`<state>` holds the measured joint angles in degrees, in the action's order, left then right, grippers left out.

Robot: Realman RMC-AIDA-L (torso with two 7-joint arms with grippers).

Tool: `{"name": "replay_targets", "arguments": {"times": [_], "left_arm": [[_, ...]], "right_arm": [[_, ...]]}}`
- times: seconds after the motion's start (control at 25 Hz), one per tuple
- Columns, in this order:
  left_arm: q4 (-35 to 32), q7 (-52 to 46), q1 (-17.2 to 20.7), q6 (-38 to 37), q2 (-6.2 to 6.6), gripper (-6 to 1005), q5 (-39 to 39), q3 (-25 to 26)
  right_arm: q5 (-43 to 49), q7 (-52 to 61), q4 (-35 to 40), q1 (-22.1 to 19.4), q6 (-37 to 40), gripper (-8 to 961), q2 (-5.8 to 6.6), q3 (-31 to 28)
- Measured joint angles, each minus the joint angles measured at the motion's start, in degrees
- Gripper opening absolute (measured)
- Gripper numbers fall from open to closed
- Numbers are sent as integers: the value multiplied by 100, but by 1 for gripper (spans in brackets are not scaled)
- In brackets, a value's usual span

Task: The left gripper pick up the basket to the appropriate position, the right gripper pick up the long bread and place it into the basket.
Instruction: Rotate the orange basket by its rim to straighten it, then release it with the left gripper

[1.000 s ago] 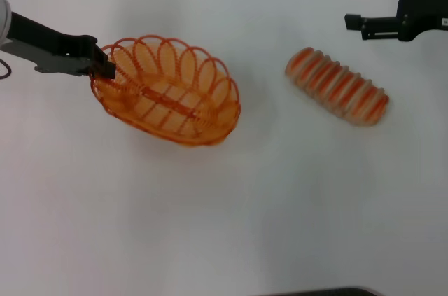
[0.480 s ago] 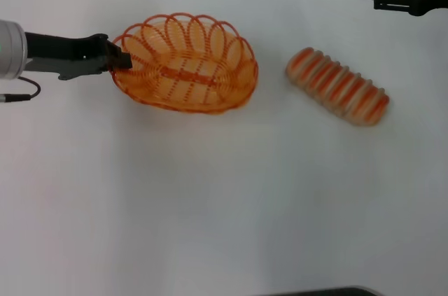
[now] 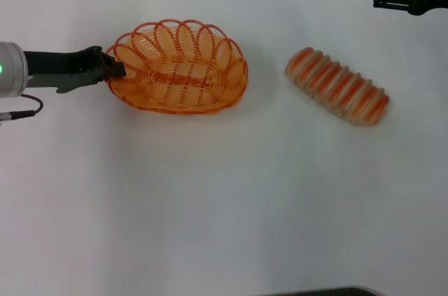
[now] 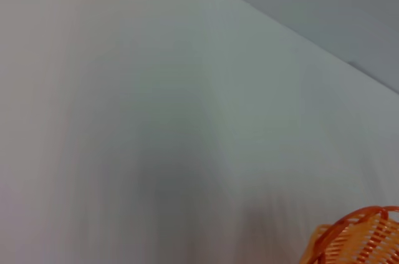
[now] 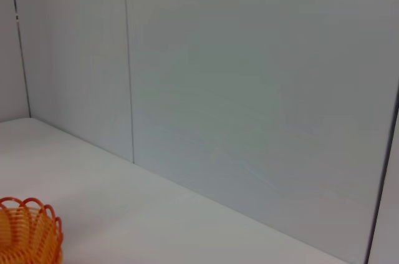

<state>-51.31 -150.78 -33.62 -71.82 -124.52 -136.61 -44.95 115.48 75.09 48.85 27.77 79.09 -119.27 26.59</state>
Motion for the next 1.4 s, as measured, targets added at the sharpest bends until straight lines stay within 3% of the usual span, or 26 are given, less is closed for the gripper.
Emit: {"name": "replay_targets", "arguments": {"times": [0.52,1.4], "left_arm": [[156,-99,94,429,6,94,199,-516],[425,-323,360,1202,-14,93,545,-599]], "right_arm": [[1,-11,-27,-9,-110,929,-8,18],[46,-80,-59,-9,-223,928,-17,91]]}}
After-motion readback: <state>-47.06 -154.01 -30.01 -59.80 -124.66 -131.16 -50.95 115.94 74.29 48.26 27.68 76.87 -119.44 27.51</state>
